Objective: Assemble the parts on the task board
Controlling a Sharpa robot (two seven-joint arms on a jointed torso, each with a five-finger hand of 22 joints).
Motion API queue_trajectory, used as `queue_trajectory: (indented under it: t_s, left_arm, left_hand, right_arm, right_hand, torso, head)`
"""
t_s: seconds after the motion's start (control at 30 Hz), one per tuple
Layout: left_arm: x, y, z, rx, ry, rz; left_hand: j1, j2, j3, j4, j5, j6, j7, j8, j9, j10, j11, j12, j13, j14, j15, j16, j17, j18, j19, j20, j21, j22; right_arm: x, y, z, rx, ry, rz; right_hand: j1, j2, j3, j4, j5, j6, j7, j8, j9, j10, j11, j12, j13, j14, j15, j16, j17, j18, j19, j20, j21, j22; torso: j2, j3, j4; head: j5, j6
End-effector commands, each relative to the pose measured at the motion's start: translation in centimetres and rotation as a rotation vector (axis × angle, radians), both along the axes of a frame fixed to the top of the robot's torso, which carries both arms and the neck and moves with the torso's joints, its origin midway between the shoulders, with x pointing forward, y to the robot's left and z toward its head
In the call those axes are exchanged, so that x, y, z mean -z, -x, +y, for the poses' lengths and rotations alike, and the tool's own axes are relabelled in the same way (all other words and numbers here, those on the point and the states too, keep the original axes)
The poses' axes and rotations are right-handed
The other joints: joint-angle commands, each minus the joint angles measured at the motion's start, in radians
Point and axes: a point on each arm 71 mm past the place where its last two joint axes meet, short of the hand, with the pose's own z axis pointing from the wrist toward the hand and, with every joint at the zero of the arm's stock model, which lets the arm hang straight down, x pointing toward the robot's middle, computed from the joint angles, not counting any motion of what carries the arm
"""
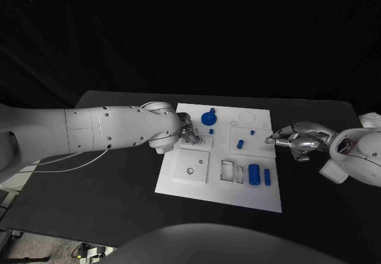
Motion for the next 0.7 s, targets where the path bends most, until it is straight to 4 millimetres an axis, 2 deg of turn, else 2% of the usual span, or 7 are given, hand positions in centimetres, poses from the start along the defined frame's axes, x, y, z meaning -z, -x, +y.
queue_trajectory:
  t_s: [0.03, 0.17, 0.7]
  left_arm:
    - [0.00, 0.05, -0.21, 0.011, 0.010, -0.016]
    - [-0.13, 0.07, -0.21, 0.021, 0.009, -0.037]
    - [-0.28, 0.10, -0.26, 0.056, 0.035, -0.045]
  left_hand:
    - [0.029, 0.006, 0.020, -0.004, 0.010, 0.001, -0.007, 0.007, 0.005, 0.104, -0.007, -0.004, 0.263, 0.103, -0.010, 0.002, 0.263, 0.001, 0.007, -0.010, -0.004, 0.158]
    - [0.060, -0.006, 0.070, 0.000, -0.018, -0.006, -0.006, 0.014, 0.010, 0.104, -0.008, -0.004, 0.263, 0.103, -0.011, 0.002, 0.263, 0.001, 0.008, -0.011, -0.005, 0.159]
    - [0.047, -0.038, 0.128, 0.006, -0.024, -0.005, -0.006, 0.025, 0.014, 0.104, -0.007, -0.004, 0.263, 0.103, -0.009, 0.002, 0.263, 0.001, 0.007, -0.010, -0.009, 0.160]
  right_arm:
    - [0.14, 0.13, 0.09, -0.016, 0.002, 0.013]
    - [0.17, 0.15, 0.08, -0.016, 0.002, 0.014]
    - [0.24, 0.23, 0.00, -0.014, 0.009, 0.022]
  right_hand:
    - [0.011, 0.003, 0.005, 0.000, 0.004, -0.002, 0.005, -0.004, -0.001, 0.111, 0.002, -0.004, 0.262, 0.106, 0.005, 0.003, 0.263, 0.013, -0.006, 0.000, -0.004, 0.134]
    - [0.012, 0.004, 0.007, 0.000, 0.010, -0.001, 0.005, -0.004, -0.001, 0.111, 0.002, -0.004, 0.262, 0.106, 0.005, 0.003, 0.263, 0.014, -0.011, 0.000, -0.009, 0.133]
    - [0.015, 0.003, 0.011, 0.000, 0.021, 0.000, 0.005, -0.004, -0.001, 0.111, 0.003, -0.004, 0.262, 0.106, 0.005, 0.003, 0.263, 0.016, -0.020, 0.000, -0.018, 0.129]
  torso:
    - [0.000, -0.0004, -0.0003]
    - [0.001, -0.0009, -0.0018]
    - [0.001, 0.0002, -0.0014]
  head:
    - [0.000, 0.000]
    - [-0.001, 0.000]
    - [-0.001, 0.000]
